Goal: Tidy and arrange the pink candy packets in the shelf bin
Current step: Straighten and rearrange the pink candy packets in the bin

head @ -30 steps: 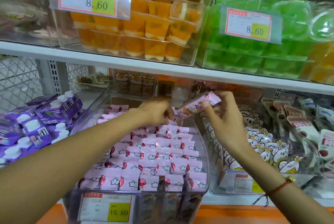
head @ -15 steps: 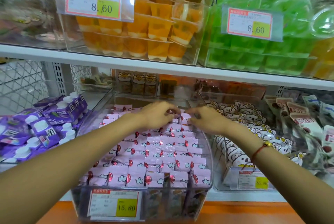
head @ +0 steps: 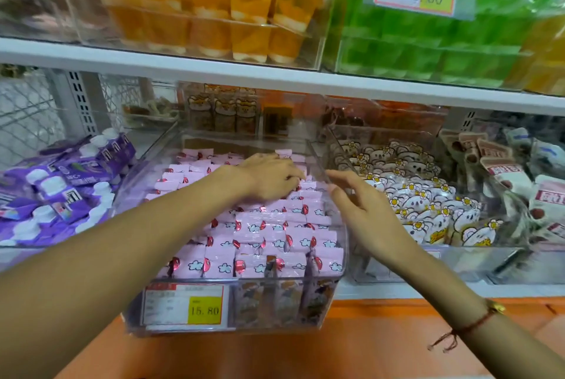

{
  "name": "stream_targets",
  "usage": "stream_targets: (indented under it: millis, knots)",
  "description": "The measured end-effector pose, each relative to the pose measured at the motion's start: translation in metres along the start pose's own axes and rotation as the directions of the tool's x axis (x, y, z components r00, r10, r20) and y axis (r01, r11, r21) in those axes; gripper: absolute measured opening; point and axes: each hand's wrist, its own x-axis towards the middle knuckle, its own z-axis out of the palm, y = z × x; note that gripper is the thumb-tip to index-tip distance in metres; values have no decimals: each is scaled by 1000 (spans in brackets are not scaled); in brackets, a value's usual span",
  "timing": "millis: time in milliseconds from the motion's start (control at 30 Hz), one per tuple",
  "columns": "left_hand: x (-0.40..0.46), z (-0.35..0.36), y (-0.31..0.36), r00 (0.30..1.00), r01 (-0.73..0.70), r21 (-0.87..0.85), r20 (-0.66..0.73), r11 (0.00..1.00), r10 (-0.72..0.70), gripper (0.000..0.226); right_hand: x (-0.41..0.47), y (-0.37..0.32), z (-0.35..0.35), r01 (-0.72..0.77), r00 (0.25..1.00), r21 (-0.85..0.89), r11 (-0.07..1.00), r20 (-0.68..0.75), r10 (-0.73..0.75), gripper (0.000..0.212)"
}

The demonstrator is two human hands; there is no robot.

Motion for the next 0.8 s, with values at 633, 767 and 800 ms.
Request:
stream_targets:
  millis: [633,767,800]
  knots:
    - [38,-10,7,922,242,-102,-287,965,-261,17,1,7,0,-5,999,-5,1000,50,5,21]
    - [37,-23,7,844,237,-550,-291,801,-450,12,0,6,0,-14,998,-4,1000,62,14,22]
    - [35,-29,8,813,193,-692,-284,696,-508,14,0,5,0,-20,998,-9,1000,64,21,22]
